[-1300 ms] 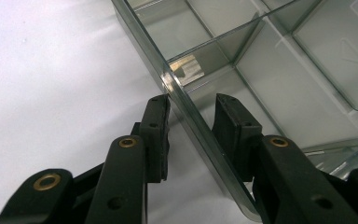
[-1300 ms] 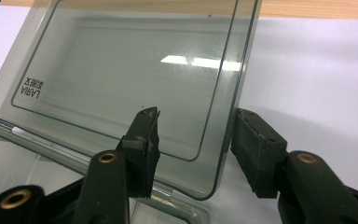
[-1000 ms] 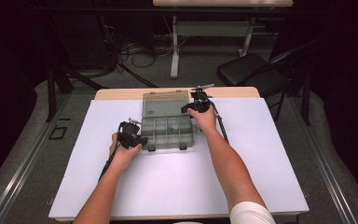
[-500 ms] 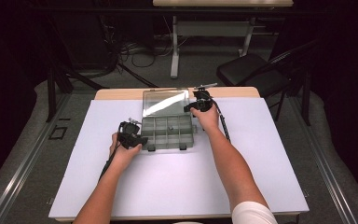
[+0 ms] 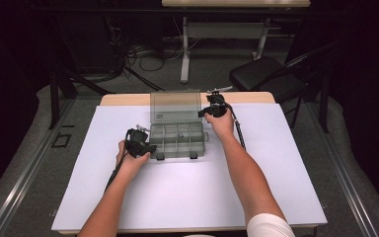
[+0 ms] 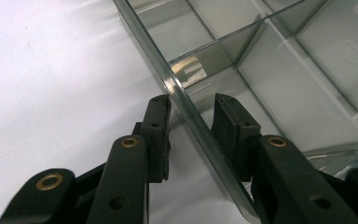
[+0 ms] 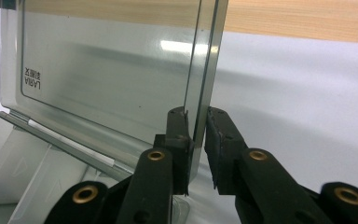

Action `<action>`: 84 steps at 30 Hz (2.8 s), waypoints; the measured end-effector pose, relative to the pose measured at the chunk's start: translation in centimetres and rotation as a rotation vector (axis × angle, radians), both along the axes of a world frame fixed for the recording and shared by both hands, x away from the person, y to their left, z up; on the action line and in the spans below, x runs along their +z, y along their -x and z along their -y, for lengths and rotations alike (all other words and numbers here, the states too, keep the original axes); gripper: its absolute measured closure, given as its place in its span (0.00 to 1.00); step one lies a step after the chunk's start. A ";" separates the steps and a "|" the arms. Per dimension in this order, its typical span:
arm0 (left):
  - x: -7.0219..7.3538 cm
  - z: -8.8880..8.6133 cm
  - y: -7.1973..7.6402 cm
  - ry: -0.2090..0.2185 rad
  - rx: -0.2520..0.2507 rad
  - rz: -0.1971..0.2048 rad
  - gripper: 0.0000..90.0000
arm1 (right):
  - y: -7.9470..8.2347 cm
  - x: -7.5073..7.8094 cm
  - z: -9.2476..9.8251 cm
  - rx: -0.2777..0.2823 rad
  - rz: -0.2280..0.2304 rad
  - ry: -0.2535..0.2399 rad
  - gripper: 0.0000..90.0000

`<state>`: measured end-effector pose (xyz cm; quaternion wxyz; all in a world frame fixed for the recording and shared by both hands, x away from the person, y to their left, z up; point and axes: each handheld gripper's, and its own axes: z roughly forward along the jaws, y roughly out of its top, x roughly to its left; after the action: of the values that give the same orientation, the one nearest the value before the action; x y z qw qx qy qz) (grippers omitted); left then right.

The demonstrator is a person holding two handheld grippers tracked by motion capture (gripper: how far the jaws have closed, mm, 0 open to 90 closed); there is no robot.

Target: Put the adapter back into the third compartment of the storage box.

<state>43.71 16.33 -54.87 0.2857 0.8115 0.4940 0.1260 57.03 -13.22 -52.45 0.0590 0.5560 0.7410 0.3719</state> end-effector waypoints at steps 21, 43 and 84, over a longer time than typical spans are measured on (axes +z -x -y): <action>0.0 0.0 -0.1 0.001 0.002 0.003 0.75 | 1.5 -0.4 0.6 0.004 0.123 -0.047 0.94; 2.8 -2.5 -1.4 0.177 -0.005 0.098 0.52 | 3.5 -1.1 0.2 -0.077 0.242 -0.051 0.95; 11.1 -1.5 -10.1 0.213 0.060 0.191 0.40 | 3.9 -1.4 0.2 -0.068 0.294 -0.043 0.95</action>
<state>53.78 17.85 -43.72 0.4120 0.7456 0.4994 0.1579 53.18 -13.38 -53.82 0.1676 0.5213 0.6972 0.4627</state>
